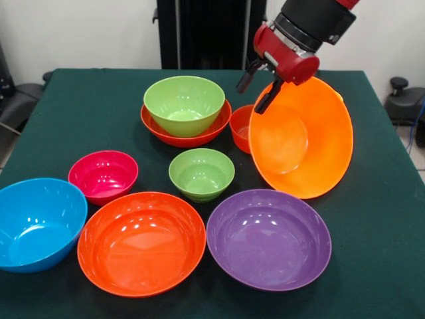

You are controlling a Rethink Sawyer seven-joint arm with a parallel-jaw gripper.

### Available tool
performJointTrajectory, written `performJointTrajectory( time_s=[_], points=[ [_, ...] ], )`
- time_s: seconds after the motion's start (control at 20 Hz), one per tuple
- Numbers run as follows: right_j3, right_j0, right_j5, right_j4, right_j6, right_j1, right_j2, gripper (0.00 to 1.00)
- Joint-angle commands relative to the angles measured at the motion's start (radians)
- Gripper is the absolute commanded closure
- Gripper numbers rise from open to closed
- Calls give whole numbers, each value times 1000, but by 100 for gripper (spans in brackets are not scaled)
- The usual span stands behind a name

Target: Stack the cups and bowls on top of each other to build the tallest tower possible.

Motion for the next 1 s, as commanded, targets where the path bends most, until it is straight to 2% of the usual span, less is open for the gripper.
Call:
performJointTrajectory(
  time_s=[0.05, 0.1, 1.0],
  points=[
    [-2, 1, -7, -26, 84, 49, 97, 0],
    [-3, 3, -6, -25, 86, 51, 96, 100],
    [-1, -2, 0, -21, 86, 48, 98, 100]
  ],
)
